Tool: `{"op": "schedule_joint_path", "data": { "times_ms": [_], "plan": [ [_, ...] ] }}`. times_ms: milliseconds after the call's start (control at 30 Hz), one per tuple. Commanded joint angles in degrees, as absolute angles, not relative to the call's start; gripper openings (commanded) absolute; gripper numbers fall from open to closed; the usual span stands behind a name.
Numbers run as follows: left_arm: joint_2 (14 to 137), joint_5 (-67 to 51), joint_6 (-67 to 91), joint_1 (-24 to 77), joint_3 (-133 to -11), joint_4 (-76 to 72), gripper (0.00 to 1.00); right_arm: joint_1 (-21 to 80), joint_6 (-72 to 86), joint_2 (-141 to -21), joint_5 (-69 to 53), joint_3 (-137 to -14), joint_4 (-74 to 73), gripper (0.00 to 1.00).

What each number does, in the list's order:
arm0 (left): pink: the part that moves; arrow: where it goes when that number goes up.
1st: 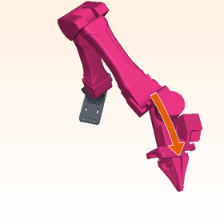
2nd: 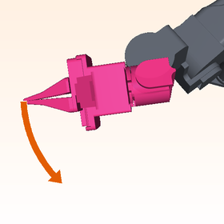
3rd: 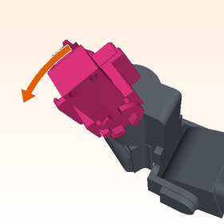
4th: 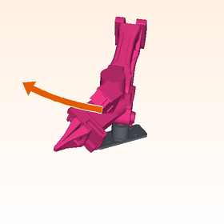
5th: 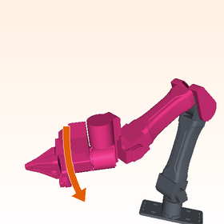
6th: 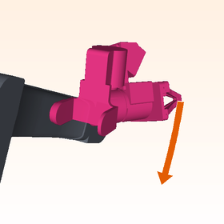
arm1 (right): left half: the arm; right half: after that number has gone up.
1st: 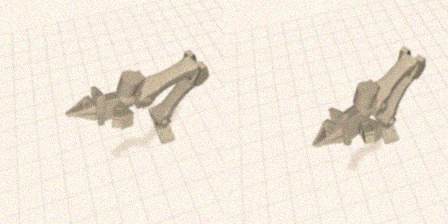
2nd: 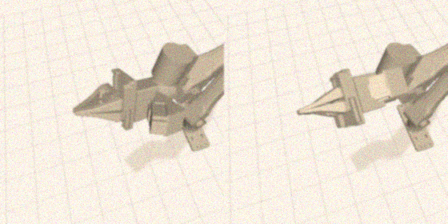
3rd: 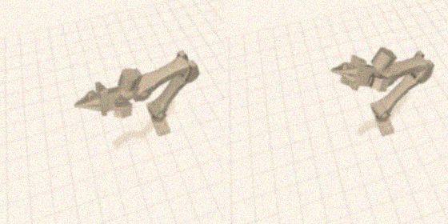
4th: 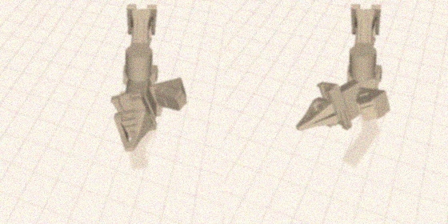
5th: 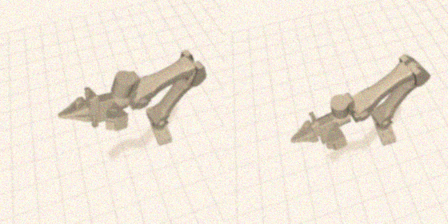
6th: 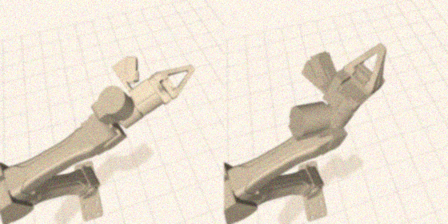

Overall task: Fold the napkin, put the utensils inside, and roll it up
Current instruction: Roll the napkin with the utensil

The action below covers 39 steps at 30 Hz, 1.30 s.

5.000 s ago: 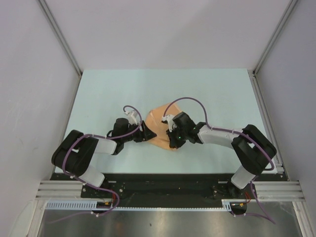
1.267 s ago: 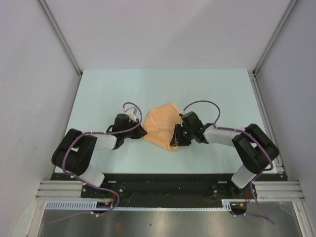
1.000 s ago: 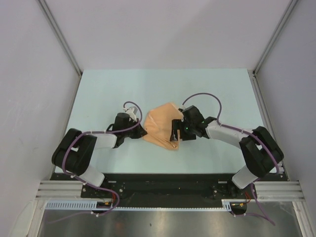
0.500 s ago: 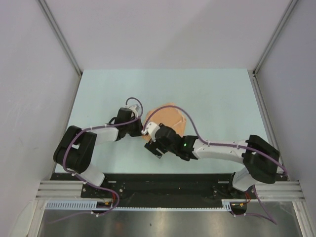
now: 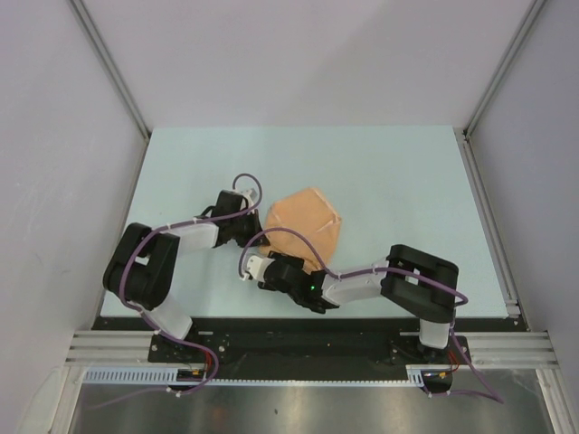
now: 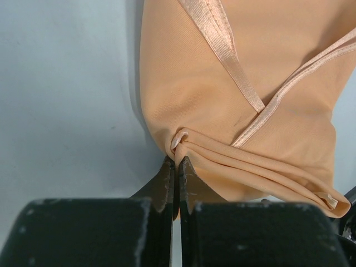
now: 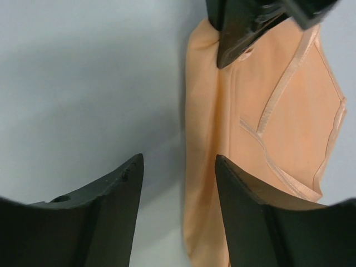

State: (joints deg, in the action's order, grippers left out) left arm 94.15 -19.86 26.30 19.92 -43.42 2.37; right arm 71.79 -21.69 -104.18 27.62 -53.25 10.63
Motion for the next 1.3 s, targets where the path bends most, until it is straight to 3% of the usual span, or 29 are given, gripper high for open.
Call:
{"op": "schedule_joint_path", "data": {
  "times_ms": [0, 300, 533, 733, 800, 900, 1100, 1267],
  "plan": [
    [96.15, -18.9, 23.82, 19.34, -43.86, 8.0, 0.0, 72.51, -25.66, -107.91, 31.64, -53.17, 18.36, 0.55],
    [96.5, -19.51, 23.47, 18.98, -44.3, 8.26, 0.0, 71.55, -26.46, -116.89, 37.53, -57.13, 18.03, 0.38],
    [96.77, -20.39, 23.29, 18.98, -44.3, 7.74, 0.0, 68.29, -22.85, -115.58, 28.68, -57.39, 12.49, 0.32],
    [96.86, -21.97, 23.73, 18.98, -44.38, 6.59, 0.0, 66.45, -21.71, -115.14, 17.15, -59.49, 5.55, 0.0],
    [96.77, -22.24, 23.91, 18.98, -44.56, 6.24, 0.0, 65.57, -20.4, -114.79, 13.03, -59.85, 2.91, 0.0],
    [96.24, -21.97, 24.34, 18.9, -44.91, 5.89, 0.11, 63.73, -17.59, -113.47, 6.8, -60.56, 0.27, 0.0],
    [93.69, -19.7, 26.27, 17.67, -44.74, 4.31, 0.6, 58.54, -9.86, -108.47, -8.14, -61.43, -5.8, 0.0],
    [90.8, -16.53, 27.07, 16.96, -43.42, 3.6, 0.72, 53.8, -5.81, -107.05, -16.69, -63.1, -9.31, 0.0]
  ]
}}
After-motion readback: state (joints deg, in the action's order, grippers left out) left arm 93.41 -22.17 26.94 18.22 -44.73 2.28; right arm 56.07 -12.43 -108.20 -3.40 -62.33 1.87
